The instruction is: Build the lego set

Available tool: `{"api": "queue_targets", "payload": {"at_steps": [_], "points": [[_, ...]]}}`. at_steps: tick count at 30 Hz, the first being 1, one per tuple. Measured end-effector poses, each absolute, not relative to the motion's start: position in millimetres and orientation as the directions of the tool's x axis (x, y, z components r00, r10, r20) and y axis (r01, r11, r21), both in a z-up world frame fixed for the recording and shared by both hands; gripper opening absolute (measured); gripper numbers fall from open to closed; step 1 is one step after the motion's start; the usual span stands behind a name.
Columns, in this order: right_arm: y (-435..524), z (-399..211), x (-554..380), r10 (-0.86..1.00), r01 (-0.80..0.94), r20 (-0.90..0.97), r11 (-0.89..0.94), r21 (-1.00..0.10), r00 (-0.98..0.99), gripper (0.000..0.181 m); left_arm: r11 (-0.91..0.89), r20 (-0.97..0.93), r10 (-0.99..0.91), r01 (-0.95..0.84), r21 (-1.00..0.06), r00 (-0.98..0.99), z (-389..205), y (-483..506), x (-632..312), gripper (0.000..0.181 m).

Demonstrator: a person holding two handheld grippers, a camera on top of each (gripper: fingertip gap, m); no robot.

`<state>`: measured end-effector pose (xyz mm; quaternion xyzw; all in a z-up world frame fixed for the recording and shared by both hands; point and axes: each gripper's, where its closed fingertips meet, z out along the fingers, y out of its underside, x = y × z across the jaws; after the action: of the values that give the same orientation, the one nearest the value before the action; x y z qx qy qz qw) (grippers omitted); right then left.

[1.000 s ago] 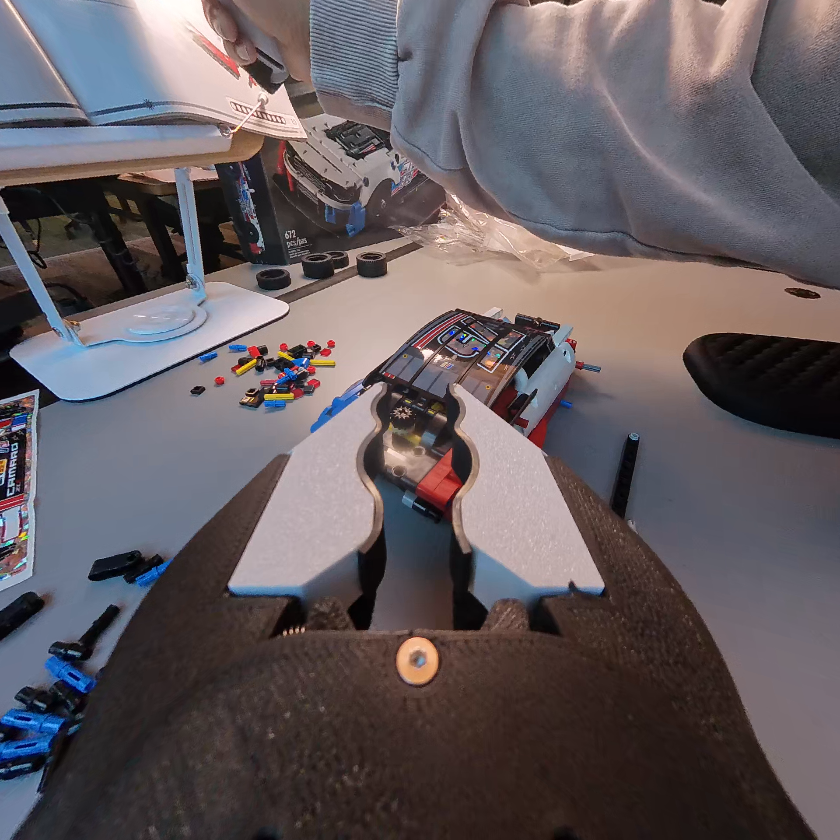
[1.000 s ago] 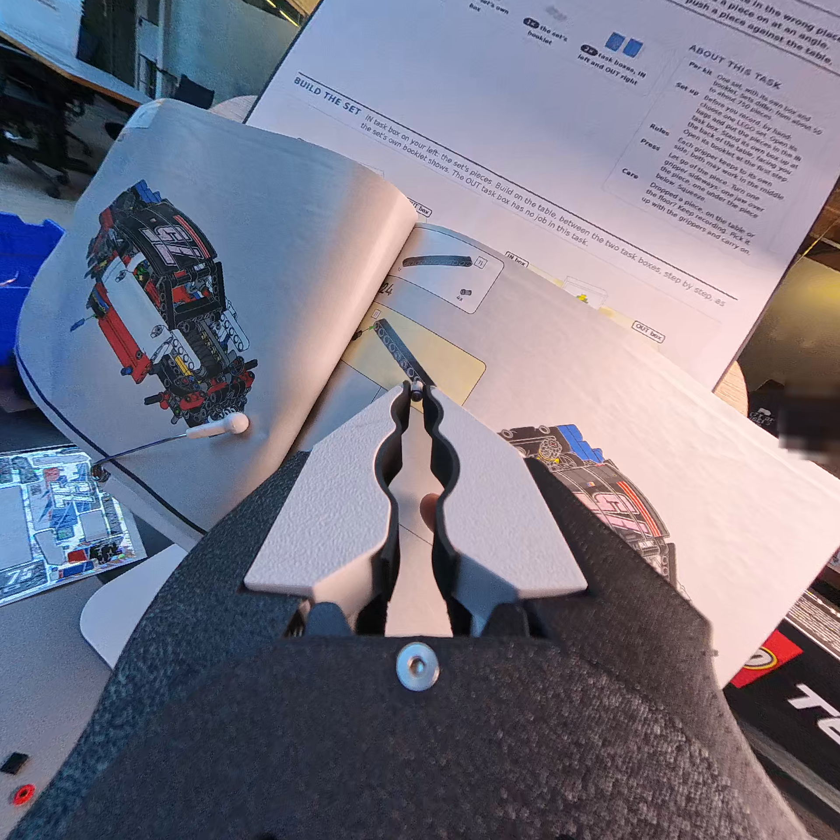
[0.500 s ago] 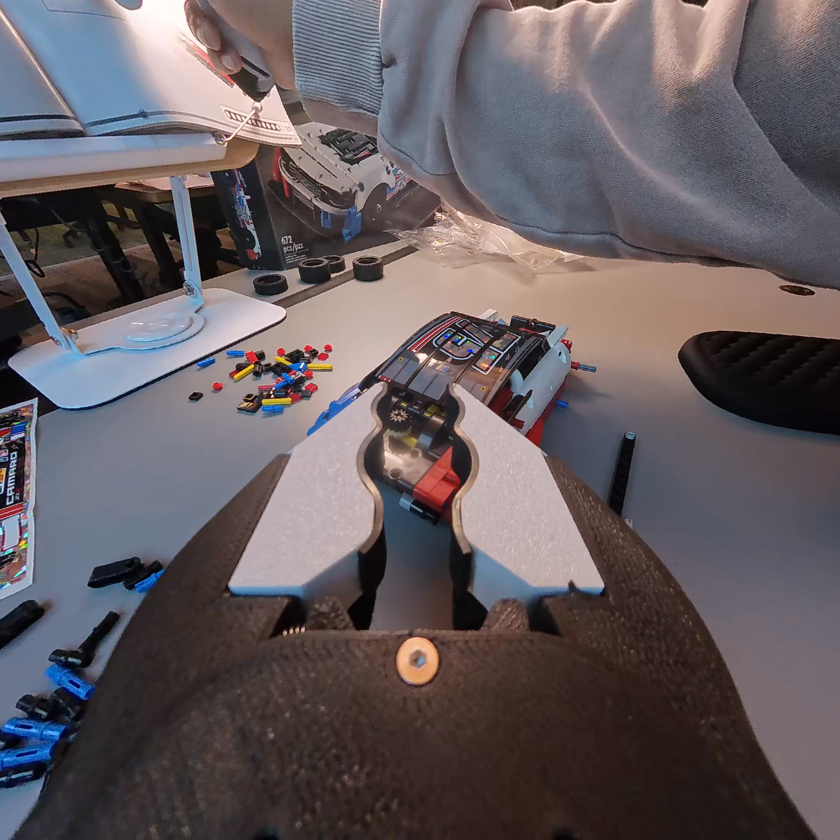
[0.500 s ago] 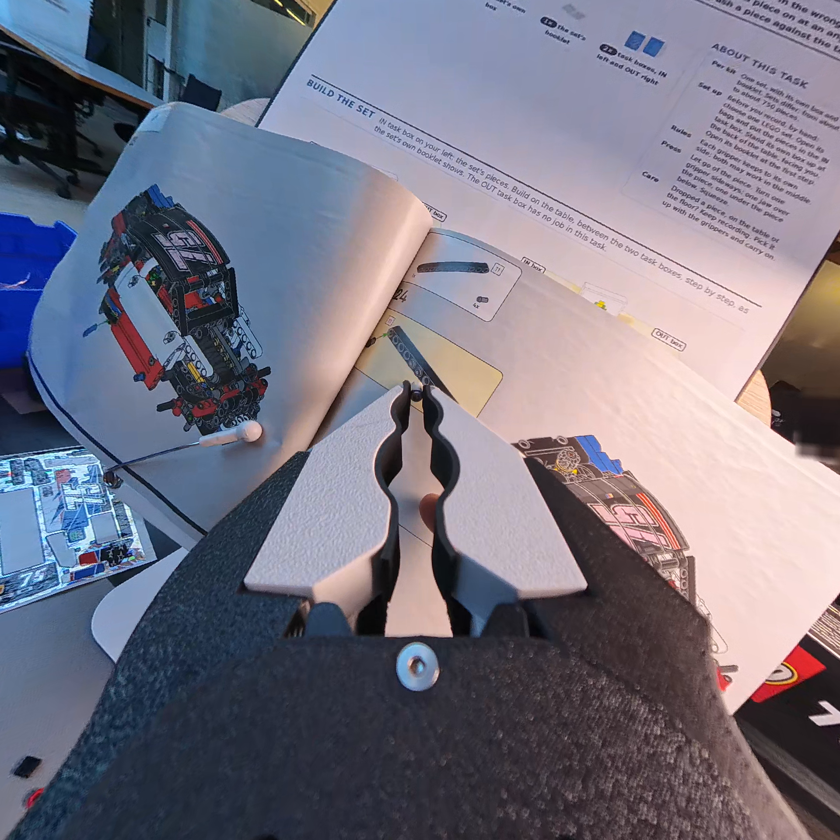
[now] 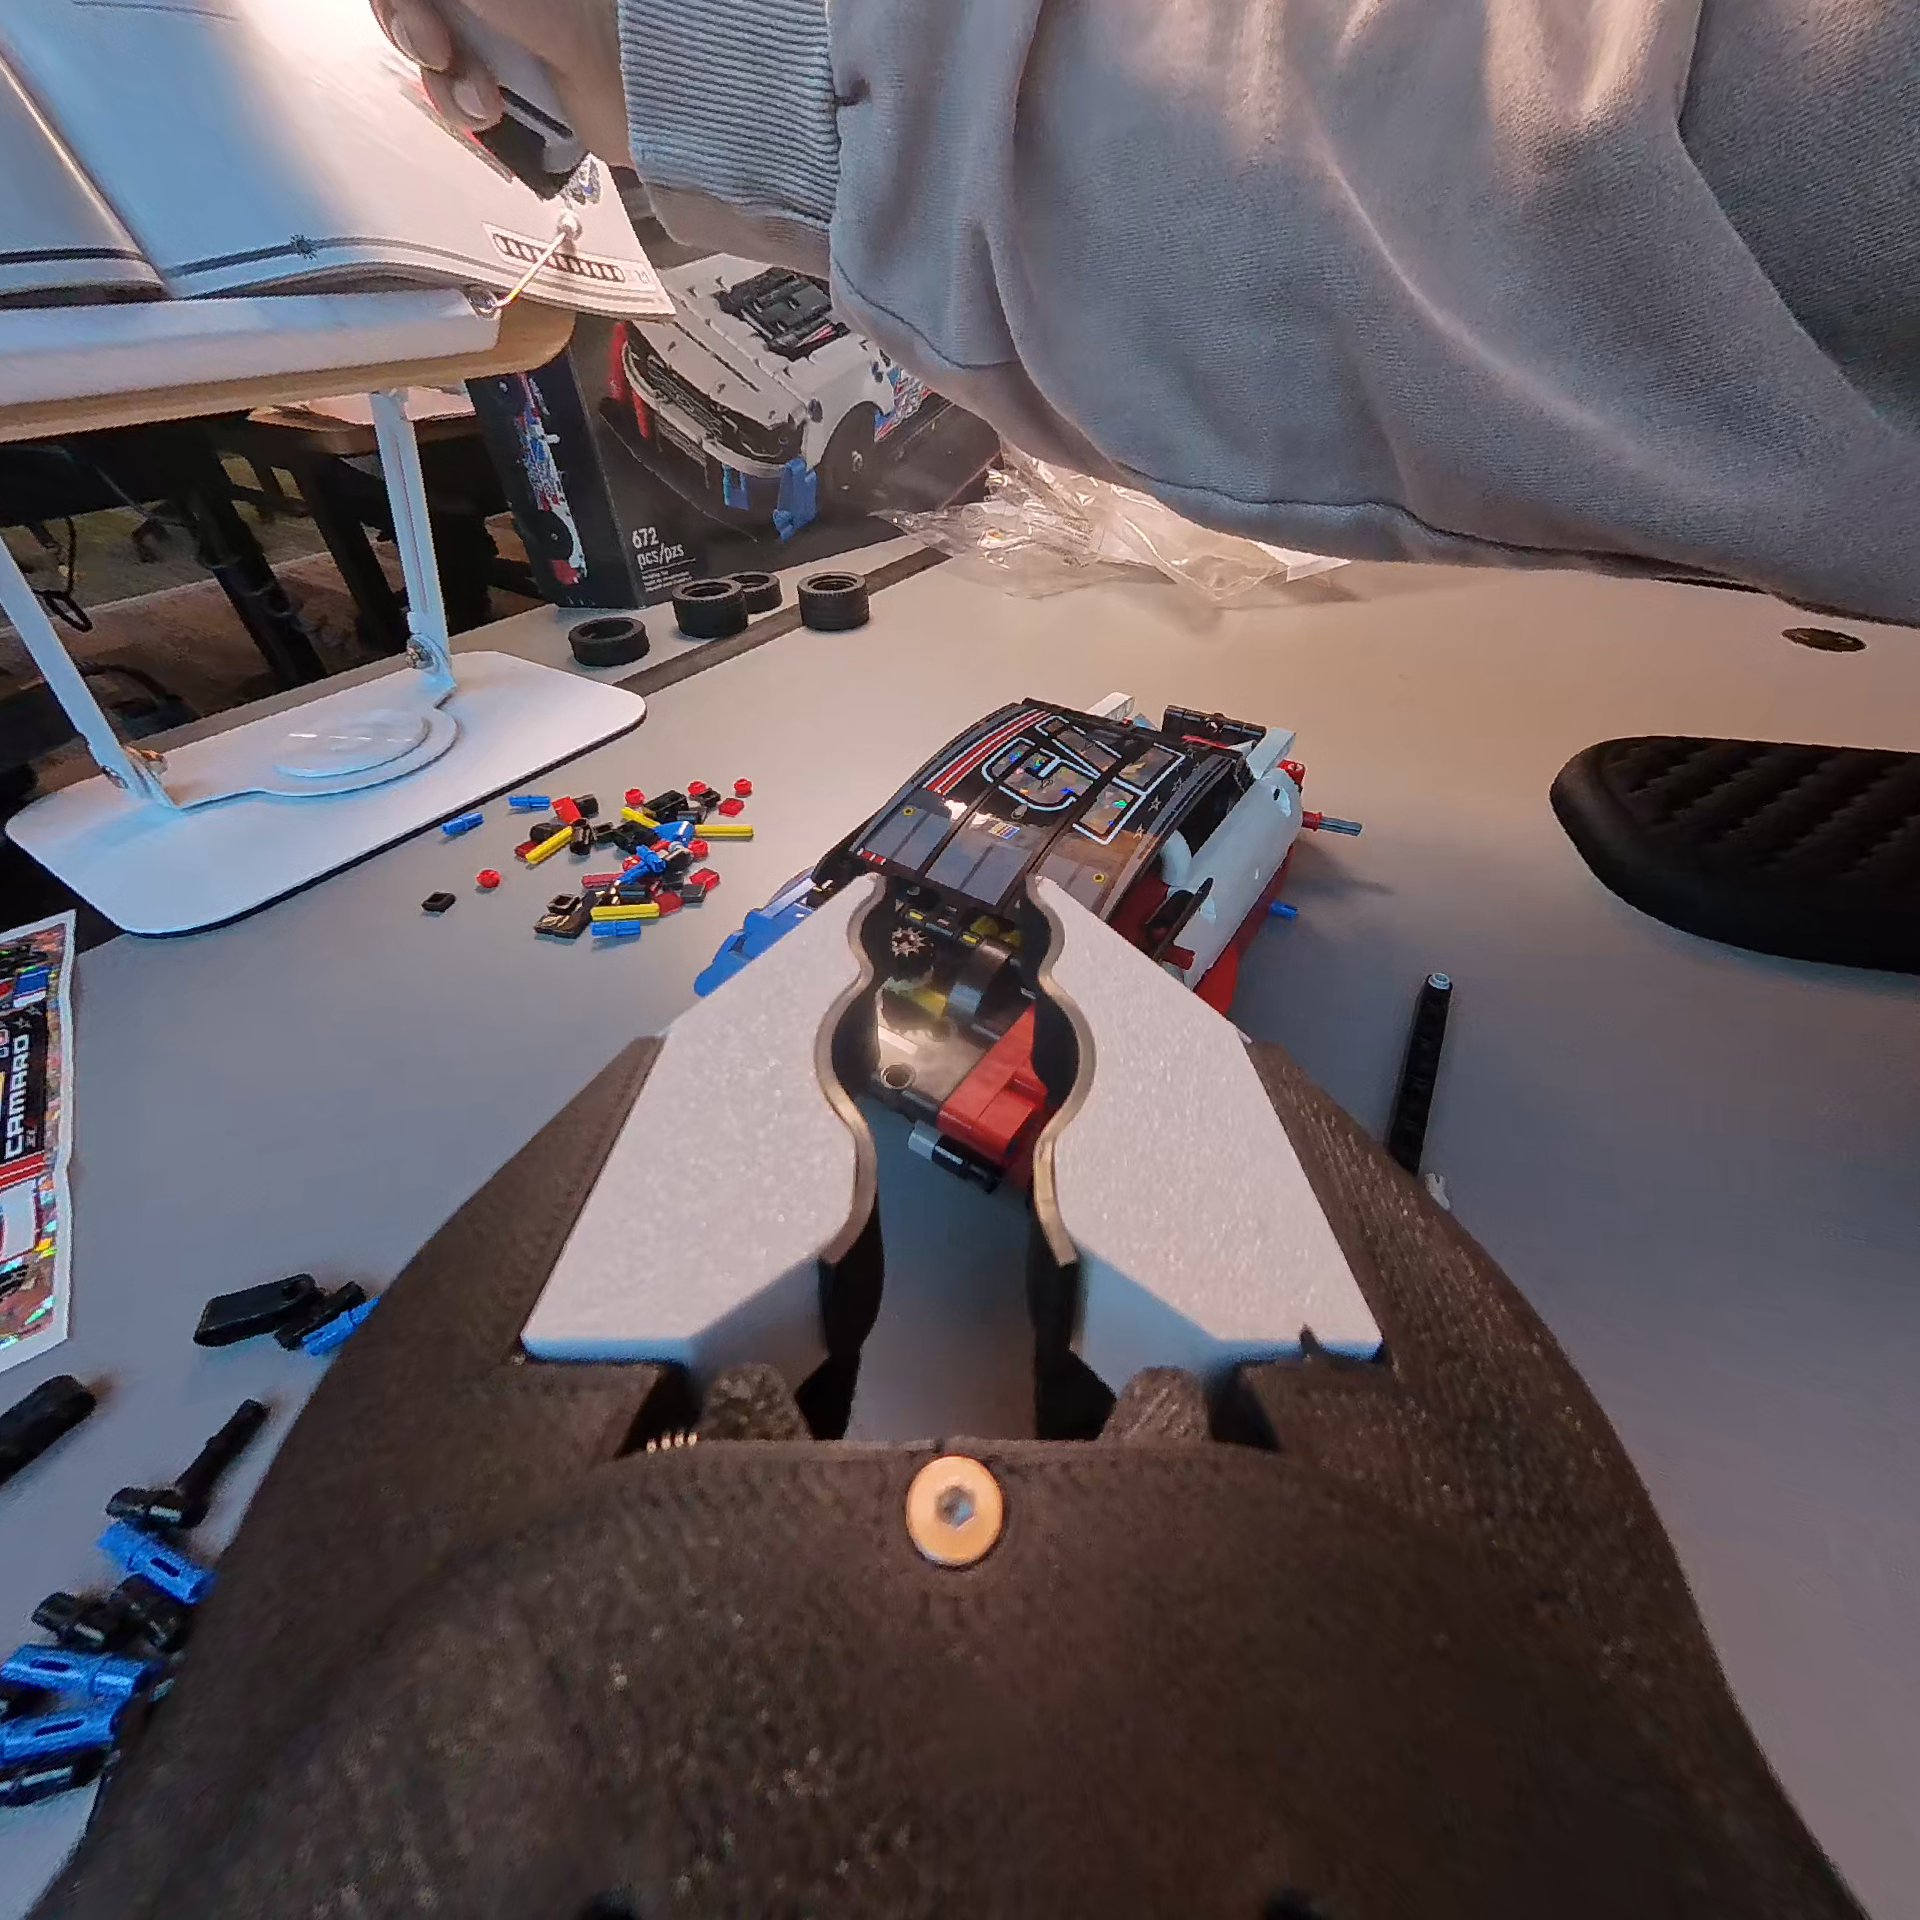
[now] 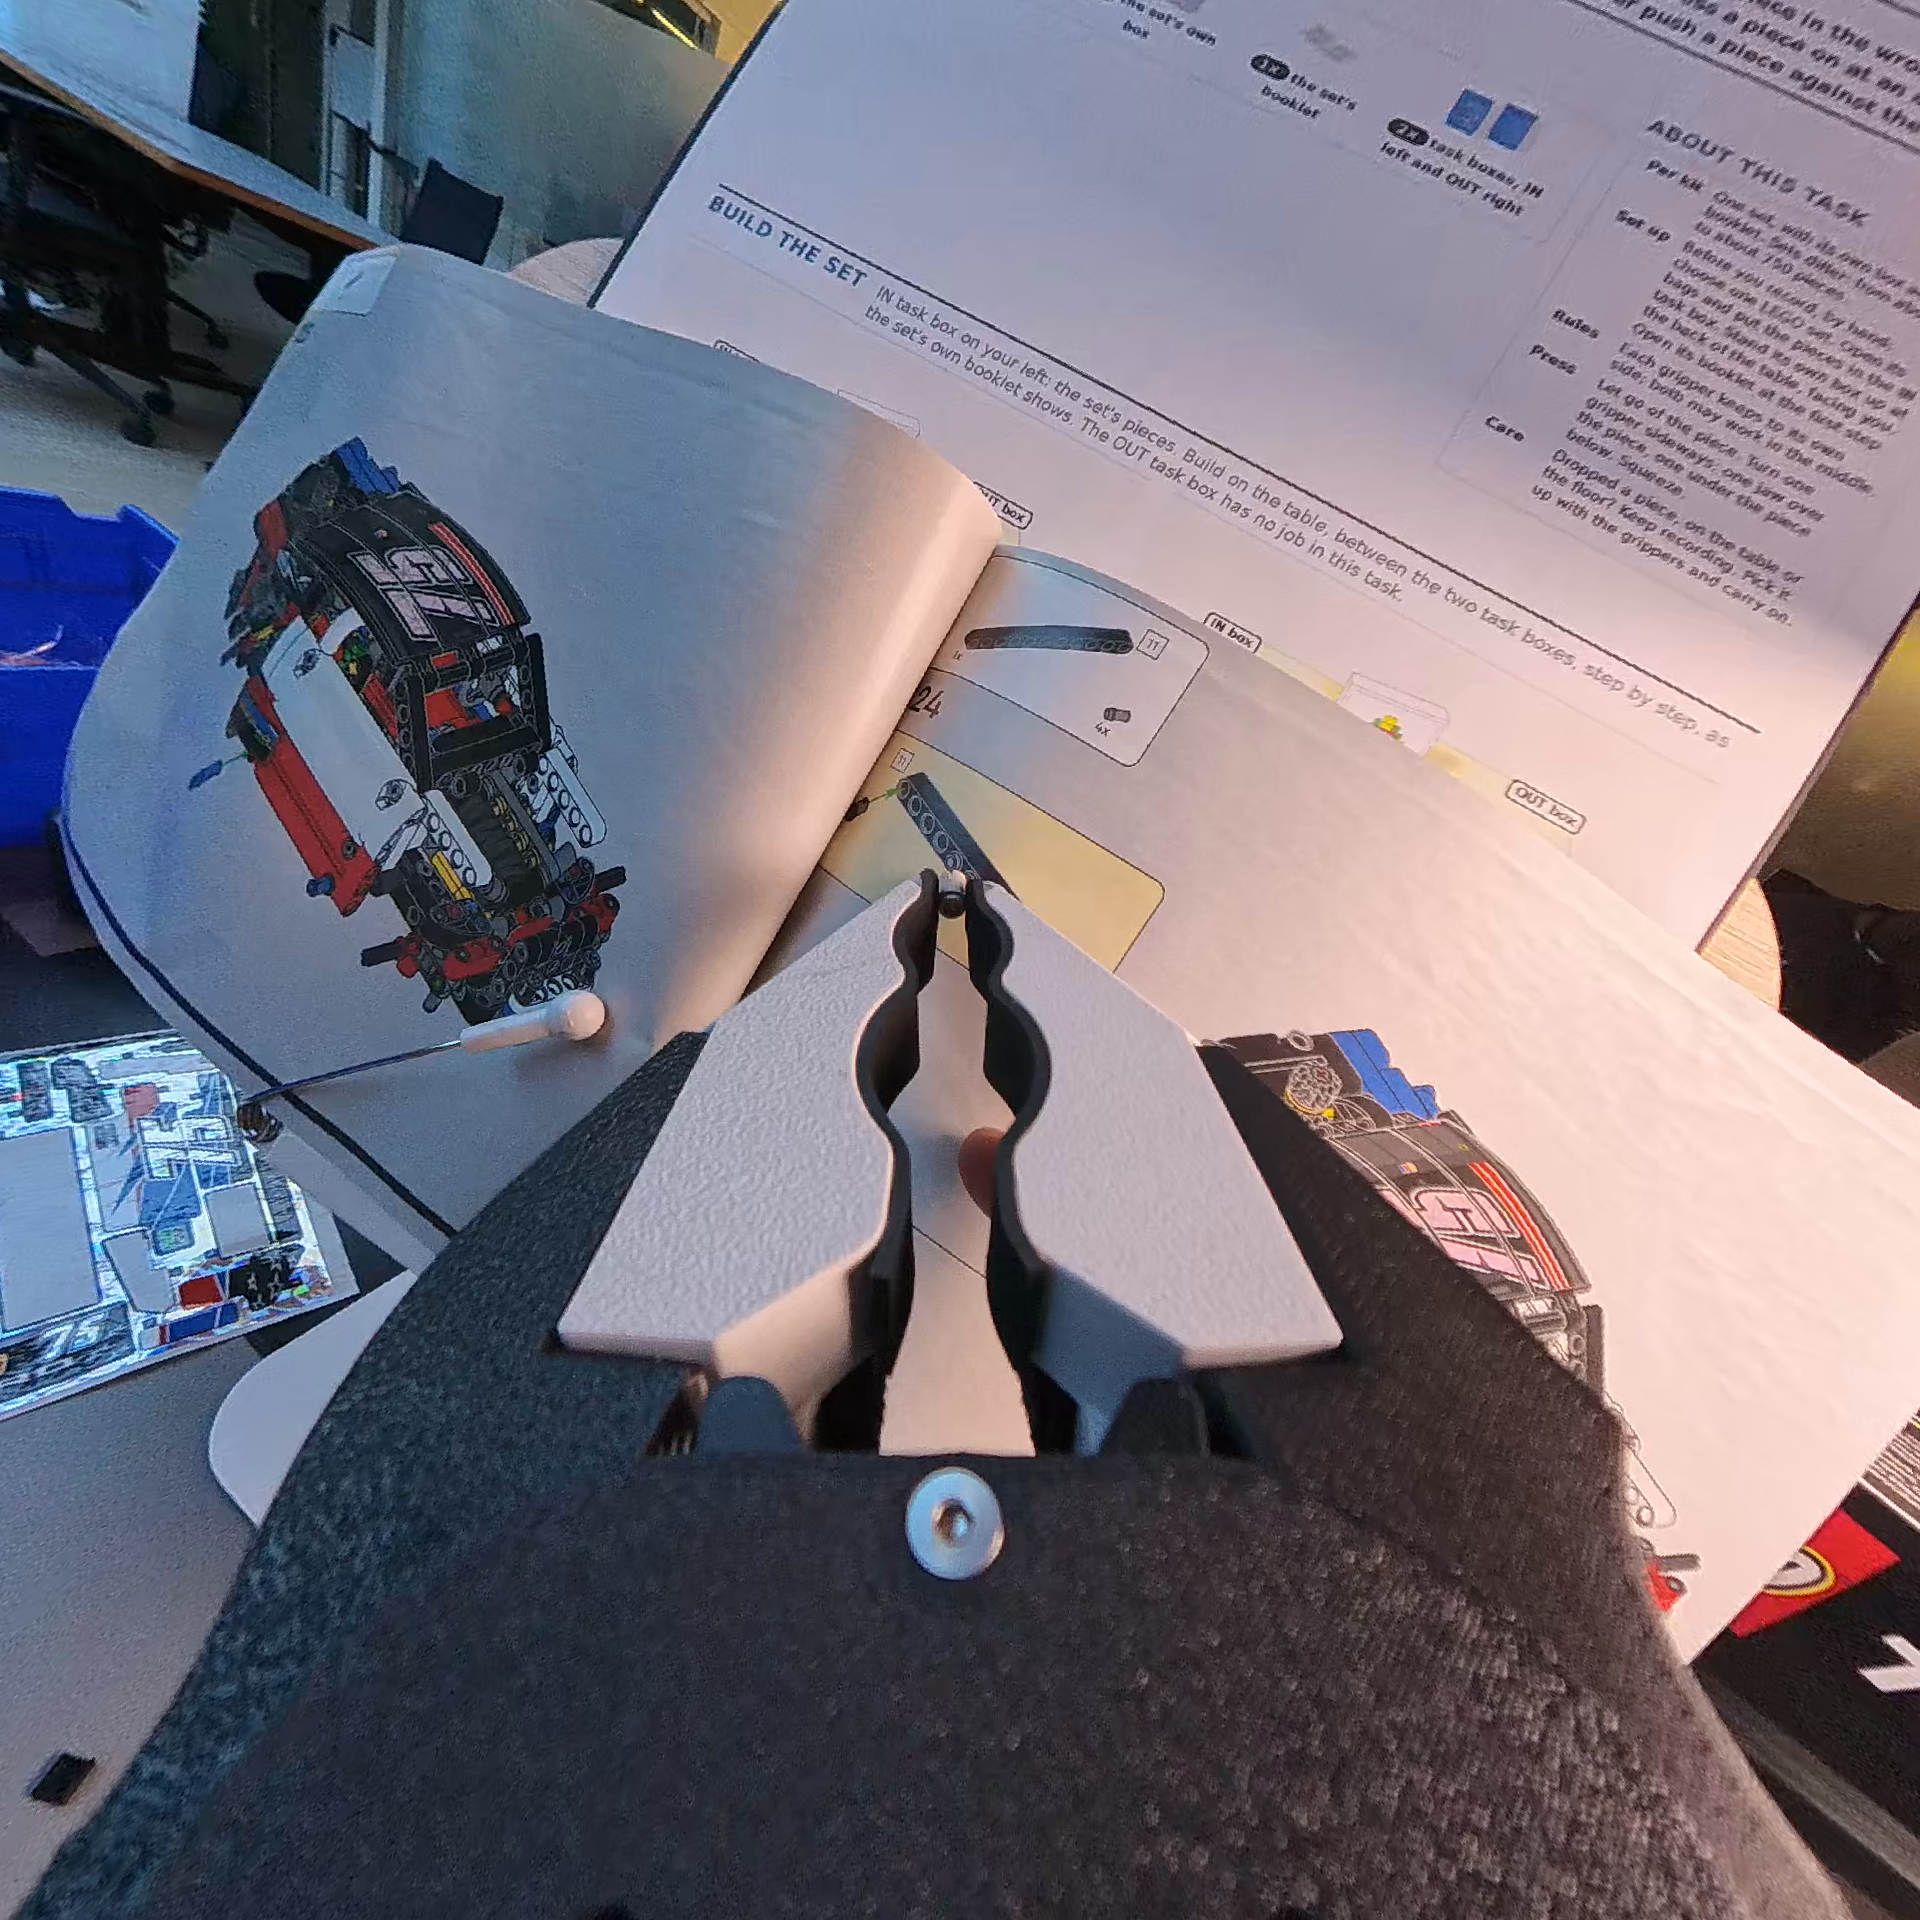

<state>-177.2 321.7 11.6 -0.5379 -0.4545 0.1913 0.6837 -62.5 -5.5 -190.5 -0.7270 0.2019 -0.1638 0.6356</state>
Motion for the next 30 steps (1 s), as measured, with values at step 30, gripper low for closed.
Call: {"api": "queue_targets", "payload": {"at_steps": [30], "points": [[137, -30, -85, 0.894, 0.238, 0.443, 0.417, -0.877, 0.069, 0.002, -0.285, 0.076, -0.770, -0.235, -0.929, 0.633, -224, -42, -14, 0.030]]}}
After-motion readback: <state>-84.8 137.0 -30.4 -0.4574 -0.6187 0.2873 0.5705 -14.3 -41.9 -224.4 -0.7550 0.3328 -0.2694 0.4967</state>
